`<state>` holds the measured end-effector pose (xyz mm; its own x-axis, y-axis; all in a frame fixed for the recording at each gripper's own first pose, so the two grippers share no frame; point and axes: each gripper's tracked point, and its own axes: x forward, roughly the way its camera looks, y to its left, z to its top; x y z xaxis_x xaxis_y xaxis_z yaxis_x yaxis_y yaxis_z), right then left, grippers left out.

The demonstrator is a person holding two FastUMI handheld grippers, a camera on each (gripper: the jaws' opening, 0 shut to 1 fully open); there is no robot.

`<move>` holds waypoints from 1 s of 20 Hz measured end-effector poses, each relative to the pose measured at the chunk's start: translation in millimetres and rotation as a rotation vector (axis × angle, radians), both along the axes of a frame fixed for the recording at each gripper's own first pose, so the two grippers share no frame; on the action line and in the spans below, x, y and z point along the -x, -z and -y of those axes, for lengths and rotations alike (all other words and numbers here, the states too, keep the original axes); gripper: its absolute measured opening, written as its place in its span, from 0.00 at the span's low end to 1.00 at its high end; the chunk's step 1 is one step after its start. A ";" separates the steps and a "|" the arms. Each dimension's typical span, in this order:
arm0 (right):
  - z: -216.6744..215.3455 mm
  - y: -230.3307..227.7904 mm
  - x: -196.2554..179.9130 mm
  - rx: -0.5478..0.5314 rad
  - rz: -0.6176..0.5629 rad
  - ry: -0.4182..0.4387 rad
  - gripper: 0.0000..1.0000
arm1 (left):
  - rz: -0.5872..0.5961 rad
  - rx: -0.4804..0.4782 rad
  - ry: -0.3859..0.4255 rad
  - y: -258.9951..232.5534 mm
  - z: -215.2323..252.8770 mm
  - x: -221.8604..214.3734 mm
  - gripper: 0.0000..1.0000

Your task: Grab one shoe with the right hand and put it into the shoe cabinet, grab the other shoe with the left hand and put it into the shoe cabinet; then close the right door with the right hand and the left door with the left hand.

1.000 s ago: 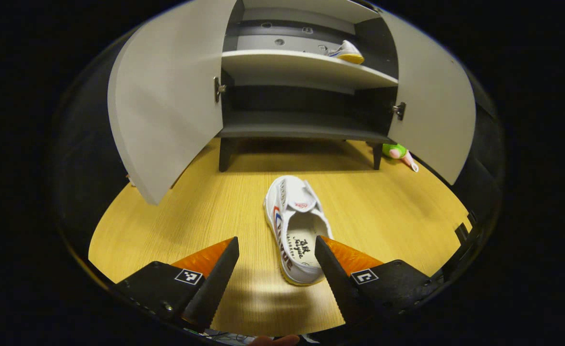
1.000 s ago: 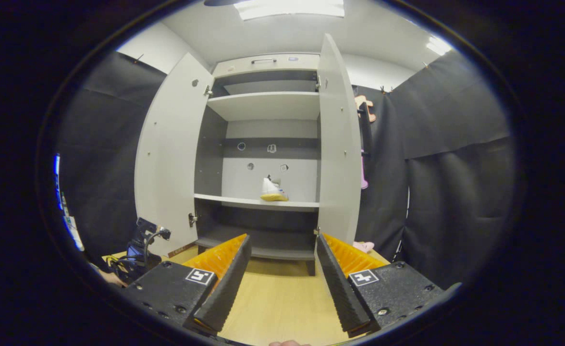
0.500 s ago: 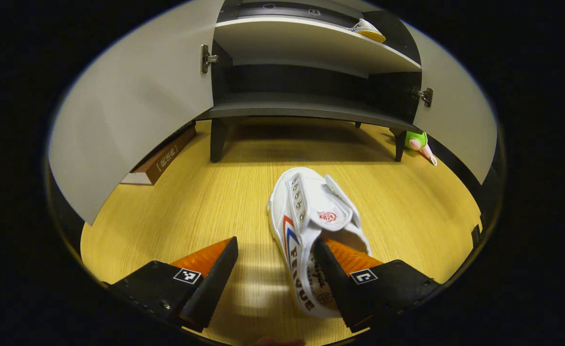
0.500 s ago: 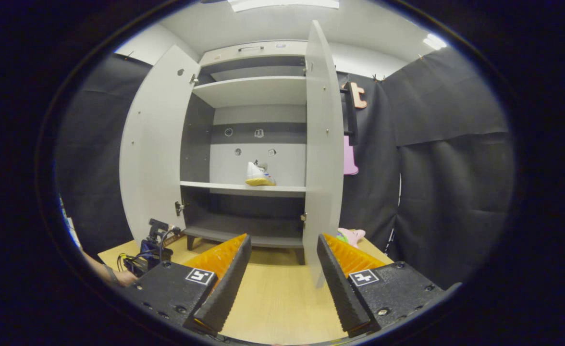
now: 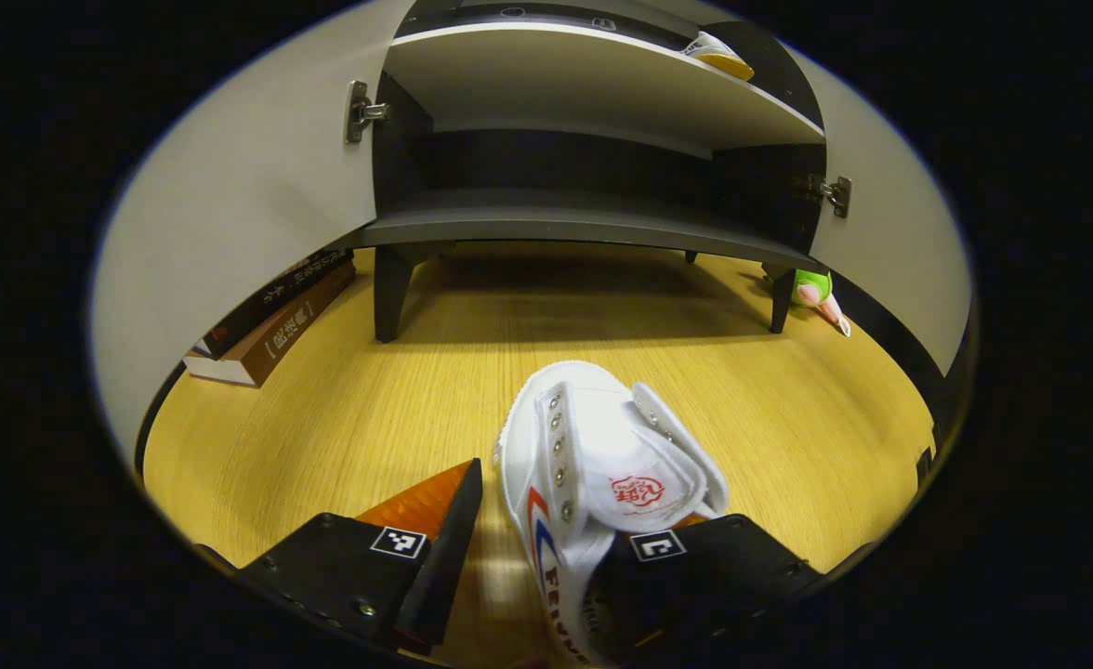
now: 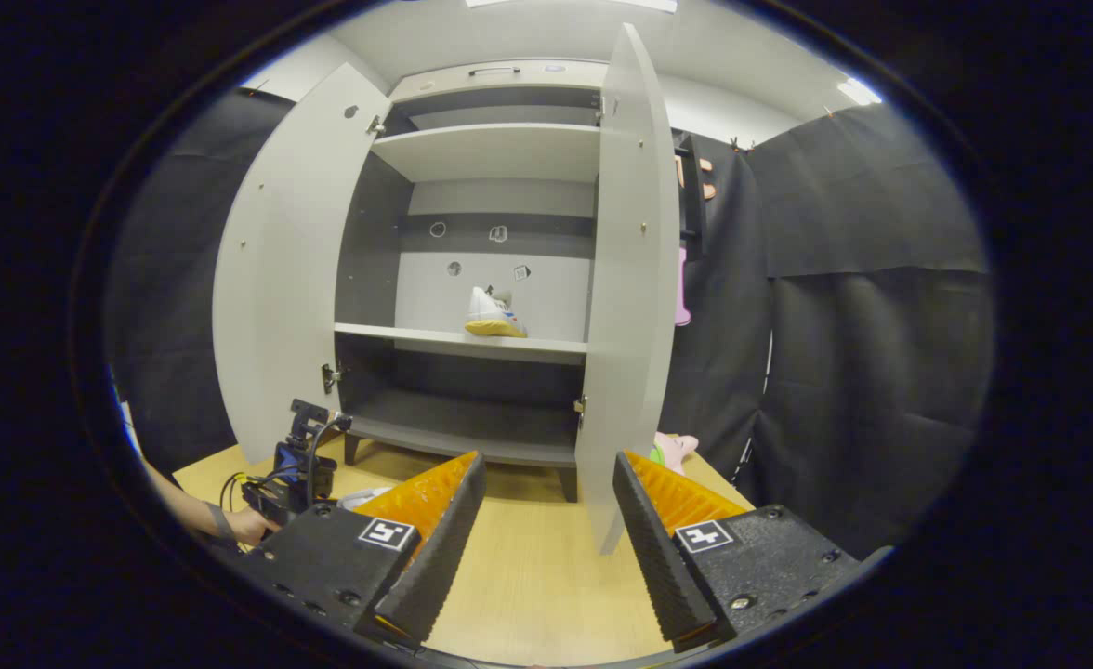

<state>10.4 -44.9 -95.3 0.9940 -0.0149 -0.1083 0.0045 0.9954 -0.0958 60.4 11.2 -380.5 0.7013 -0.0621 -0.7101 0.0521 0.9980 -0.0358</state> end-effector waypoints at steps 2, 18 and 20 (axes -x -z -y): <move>-4.9 2.1 -4.4 0.006 -0.005 -0.005 0.88 | 0.016 -0.019 -0.004 2.0 -3.2 -3.6 0.54; -63.7 3.1 -27.5 0.026 -0.002 -0.145 0.88 | 0.206 0.046 -0.178 -160.2 -3.8 71.3 0.01; -76.0 0.6 -30.3 0.017 0.008 -0.181 0.87 | 0.231 0.010 -0.175 -190.8 -7.7 79.7 0.01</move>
